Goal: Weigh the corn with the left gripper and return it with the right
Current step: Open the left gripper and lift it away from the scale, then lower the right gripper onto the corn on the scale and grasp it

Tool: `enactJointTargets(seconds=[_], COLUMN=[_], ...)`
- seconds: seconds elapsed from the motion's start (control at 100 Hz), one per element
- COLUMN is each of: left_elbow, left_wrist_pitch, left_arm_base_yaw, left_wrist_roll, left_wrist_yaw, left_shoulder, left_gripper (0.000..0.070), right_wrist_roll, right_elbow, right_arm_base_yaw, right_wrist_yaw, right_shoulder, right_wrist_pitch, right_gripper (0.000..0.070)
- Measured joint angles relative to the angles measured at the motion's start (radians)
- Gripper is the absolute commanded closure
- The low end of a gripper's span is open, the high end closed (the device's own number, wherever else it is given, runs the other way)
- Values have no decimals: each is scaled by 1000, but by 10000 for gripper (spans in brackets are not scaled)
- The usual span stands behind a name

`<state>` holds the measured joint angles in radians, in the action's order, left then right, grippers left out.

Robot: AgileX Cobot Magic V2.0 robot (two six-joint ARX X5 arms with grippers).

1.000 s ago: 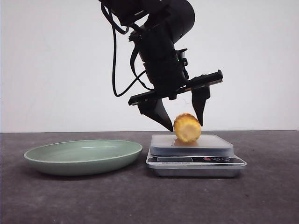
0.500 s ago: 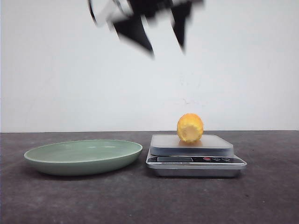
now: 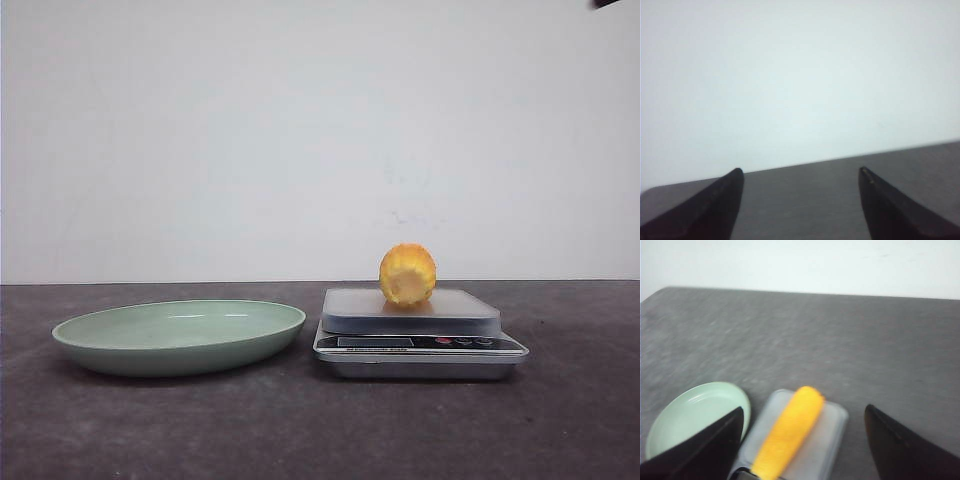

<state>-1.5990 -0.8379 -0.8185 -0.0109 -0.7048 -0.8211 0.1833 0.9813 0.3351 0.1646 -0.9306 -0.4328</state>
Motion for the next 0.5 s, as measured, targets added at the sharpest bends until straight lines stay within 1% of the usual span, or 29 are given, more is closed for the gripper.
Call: enactJointTargets(seconds=[0.1, 0.16, 0.35, 0.42, 0.5], left_elbow=[-6, -6, 0, 0, 14], left_wrist_pitch=[-122, -214, -482, -575, -584], left_arm_base_yaw=[0, 0, 0, 0, 0], left_wrist_roll=[33, 71, 223, 286, 341], left_wrist_yaw=[-8, -8, -6, -6, -6], left_shoulder=[130, 185, 295, 323, 353], left_gripper=[266, 266, 266, 266, 269], right_wrist_roll=[16, 28, 58, 71, 90], right_elbow=[0, 0, 0, 0, 0], right_arm_base_yaw=[74, 113, 205, 217, 225], right_wrist_yaw=[-40, -64, -153, -167, -169], right_shoulder=[-87, -143, -332, -398, -468], right_wrist_pitch=[51, 84, 178, 197, 218], right_gripper=[165, 161, 161, 161, 161])
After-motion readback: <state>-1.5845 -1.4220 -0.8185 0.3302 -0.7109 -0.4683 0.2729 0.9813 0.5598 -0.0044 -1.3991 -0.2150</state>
